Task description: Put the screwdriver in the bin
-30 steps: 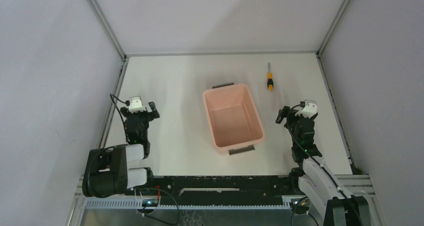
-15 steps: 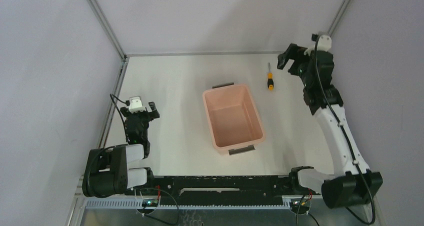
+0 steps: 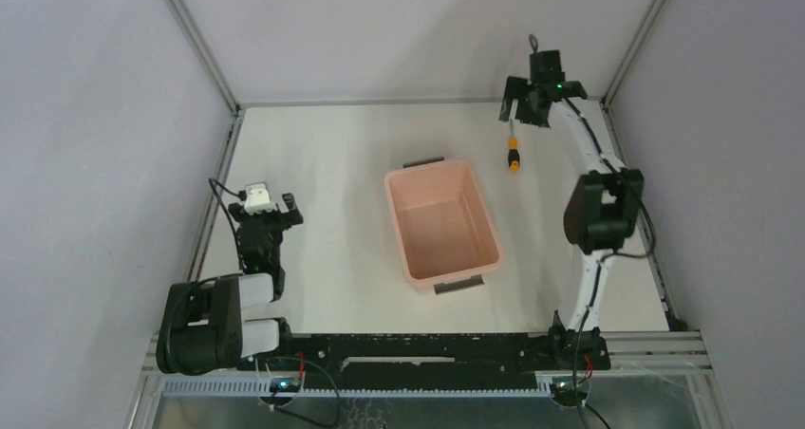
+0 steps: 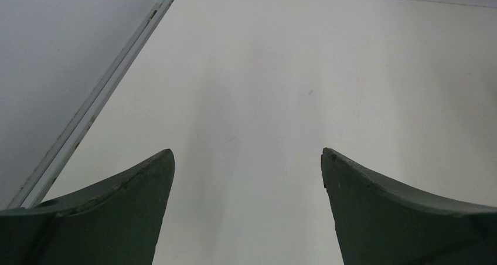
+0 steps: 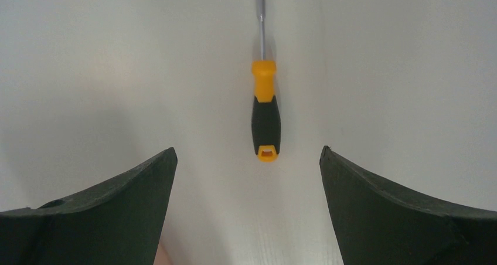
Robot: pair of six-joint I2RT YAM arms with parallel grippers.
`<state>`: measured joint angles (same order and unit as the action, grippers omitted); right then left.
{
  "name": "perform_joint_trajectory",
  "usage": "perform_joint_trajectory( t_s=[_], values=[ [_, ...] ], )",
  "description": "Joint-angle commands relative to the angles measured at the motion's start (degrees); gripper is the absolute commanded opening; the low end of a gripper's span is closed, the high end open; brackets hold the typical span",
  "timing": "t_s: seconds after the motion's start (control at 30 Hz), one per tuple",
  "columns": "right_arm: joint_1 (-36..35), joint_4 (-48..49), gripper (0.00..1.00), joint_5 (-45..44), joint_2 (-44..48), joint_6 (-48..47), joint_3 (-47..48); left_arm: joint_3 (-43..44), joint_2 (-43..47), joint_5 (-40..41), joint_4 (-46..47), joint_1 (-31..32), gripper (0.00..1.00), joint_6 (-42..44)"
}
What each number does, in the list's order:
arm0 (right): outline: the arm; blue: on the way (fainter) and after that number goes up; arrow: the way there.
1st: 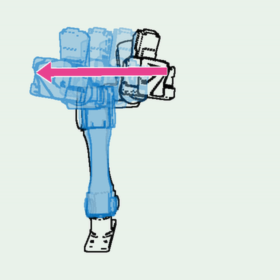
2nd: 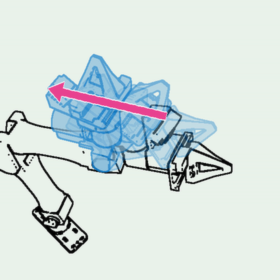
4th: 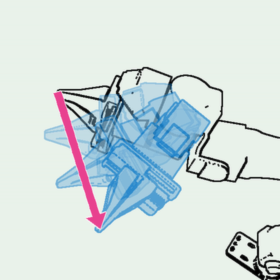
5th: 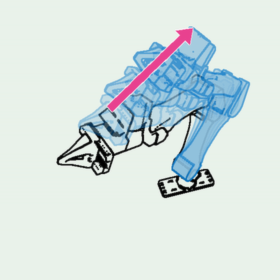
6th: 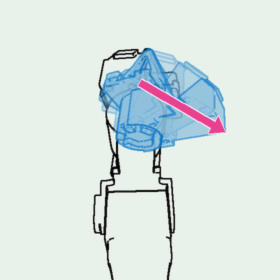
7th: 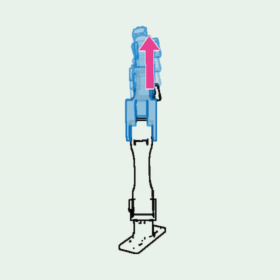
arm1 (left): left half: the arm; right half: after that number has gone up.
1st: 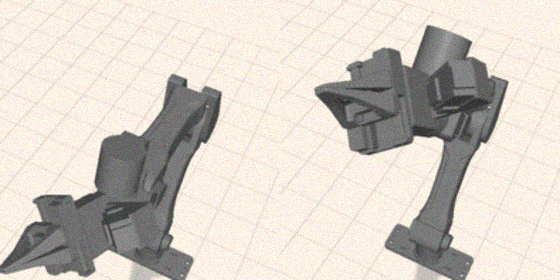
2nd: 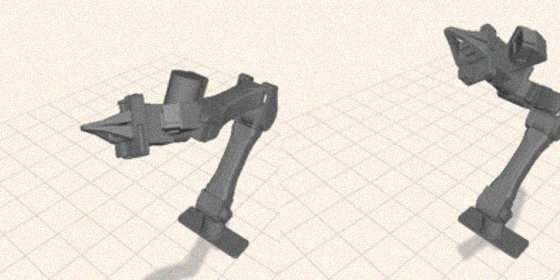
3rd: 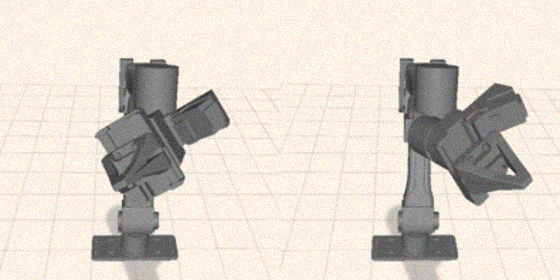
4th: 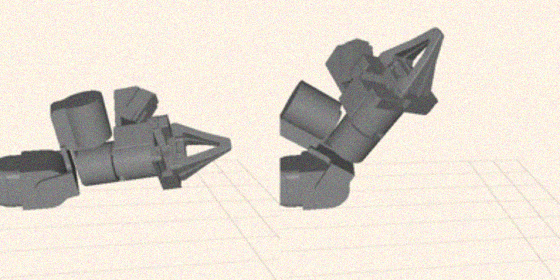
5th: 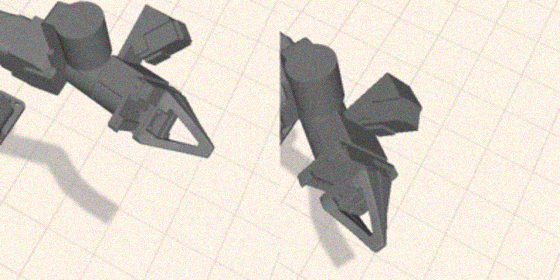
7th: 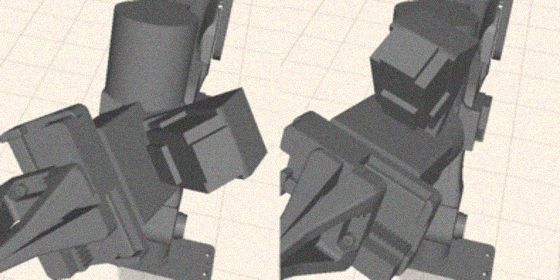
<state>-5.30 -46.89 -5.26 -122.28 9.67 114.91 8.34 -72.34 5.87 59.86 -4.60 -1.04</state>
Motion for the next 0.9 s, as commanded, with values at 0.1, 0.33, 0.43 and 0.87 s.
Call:
perform_joint_trajectory(
  t_s=[0.1,0.33,0.43,0.87],
  values=[
    [0.6,-7.0,0.98,0.4,-10.4,0.0,8.7,2.2,0.3,0.4,1.6,0.4,1.0,0.1],
    [0.6,-5.8,0.87,-1.5,-15.9,0.8,7.1,2.2,0.4,0.4,1.6,0.3,1.0,0.1],
    [0.8,-4.1,0.74,-2.1,-16.4,1.1,6.5,2.3,0.4,0.4,1.6,0.3,1.0,0.1],
    [1.3,-9.8,0.0,-5.3,-3.0,0.2,8.6,2.3,0.4,0.4,1.6,0.4,1.0,0.1]
  ],
)
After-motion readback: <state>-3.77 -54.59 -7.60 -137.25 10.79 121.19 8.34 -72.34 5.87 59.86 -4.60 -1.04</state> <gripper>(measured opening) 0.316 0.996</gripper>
